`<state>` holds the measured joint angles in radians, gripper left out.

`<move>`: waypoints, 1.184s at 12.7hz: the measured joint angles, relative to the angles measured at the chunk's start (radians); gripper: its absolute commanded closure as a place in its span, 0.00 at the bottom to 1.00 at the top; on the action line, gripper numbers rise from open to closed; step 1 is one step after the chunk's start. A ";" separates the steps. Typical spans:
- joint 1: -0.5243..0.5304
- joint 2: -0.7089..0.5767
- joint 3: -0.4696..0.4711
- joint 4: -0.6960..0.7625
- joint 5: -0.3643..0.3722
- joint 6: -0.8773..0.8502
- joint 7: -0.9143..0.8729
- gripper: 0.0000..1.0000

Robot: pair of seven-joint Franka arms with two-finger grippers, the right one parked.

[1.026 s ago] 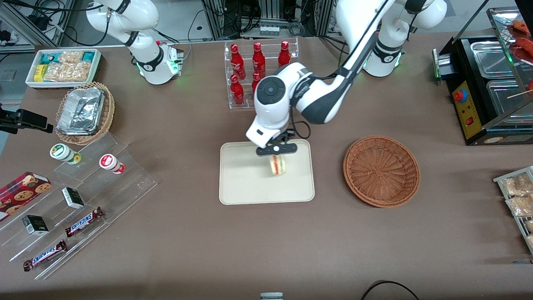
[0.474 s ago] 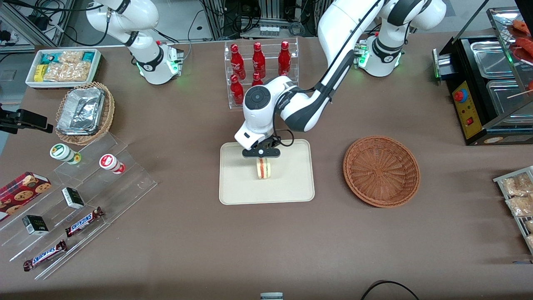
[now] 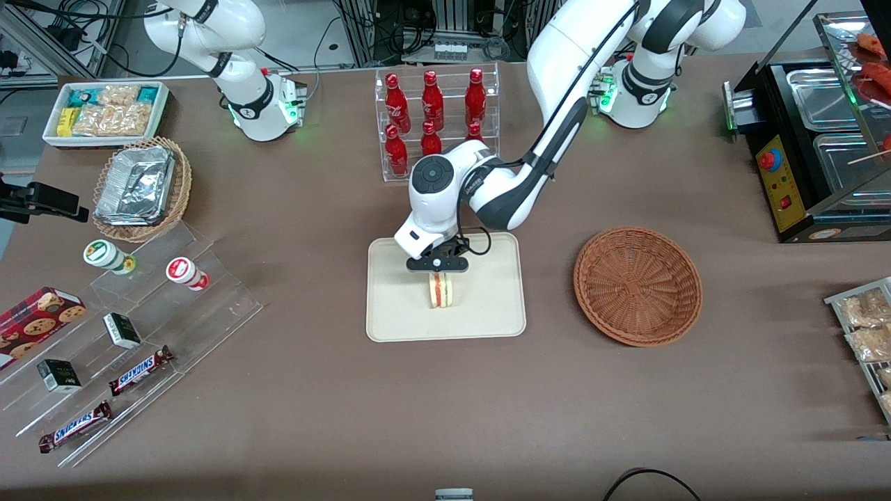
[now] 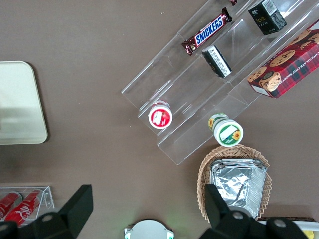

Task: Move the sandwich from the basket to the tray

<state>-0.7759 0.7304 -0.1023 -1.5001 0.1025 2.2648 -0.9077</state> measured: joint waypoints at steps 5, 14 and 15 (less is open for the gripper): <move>0.001 0.008 0.002 0.016 0.002 0.003 -0.001 0.00; 0.036 -0.193 0.048 0.096 0.002 -0.173 -0.093 0.00; 0.050 -0.235 0.064 0.097 0.002 -0.227 -0.093 0.00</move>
<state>-0.7263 0.4959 -0.0386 -1.4030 0.1046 2.0379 -1.0003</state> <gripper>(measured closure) 0.000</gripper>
